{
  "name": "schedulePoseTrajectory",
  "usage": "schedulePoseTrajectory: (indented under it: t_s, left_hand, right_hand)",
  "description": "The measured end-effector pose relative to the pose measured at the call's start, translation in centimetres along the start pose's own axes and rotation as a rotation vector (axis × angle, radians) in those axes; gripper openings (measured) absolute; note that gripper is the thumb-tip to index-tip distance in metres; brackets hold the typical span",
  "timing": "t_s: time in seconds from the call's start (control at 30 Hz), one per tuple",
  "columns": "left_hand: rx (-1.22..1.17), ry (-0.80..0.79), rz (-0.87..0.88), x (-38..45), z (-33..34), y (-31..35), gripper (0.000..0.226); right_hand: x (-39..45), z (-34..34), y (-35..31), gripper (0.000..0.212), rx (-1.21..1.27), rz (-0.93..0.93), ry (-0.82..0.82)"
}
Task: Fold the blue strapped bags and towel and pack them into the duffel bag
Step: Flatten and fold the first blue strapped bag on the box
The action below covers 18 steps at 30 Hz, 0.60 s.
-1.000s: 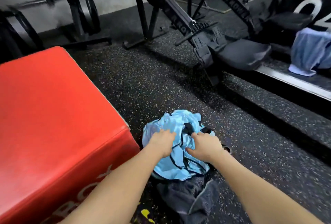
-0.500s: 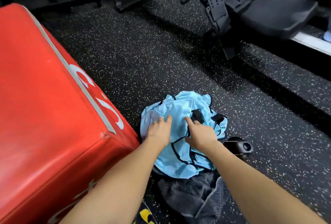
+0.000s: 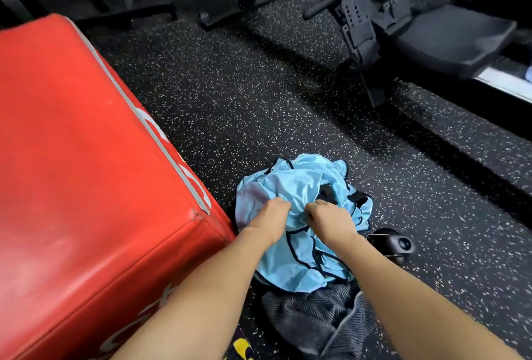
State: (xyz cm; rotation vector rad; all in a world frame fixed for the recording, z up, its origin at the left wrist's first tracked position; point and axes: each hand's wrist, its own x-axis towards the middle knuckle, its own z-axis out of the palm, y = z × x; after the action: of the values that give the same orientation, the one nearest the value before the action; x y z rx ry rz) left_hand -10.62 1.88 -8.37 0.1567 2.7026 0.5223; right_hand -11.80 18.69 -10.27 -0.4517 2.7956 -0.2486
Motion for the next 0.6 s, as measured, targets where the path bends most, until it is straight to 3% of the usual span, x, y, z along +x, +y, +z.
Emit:
schedulePoseTrajectory:
  t_s: [0.27,0.6]
  left_hand:
    - [0.001,0.186,0.104,-3.6,-7.6,3.5,0.040]
    - [0.214,0.546,0.237,-13.0,-28.6,8.4,0.040]
  right_hand:
    - [-3.5,-10.5,-1.4,0.016,0.068,0.053,0.277]
    - [-10.0,-31.2,-9.7,0.011,0.088,-0.099,0.676]
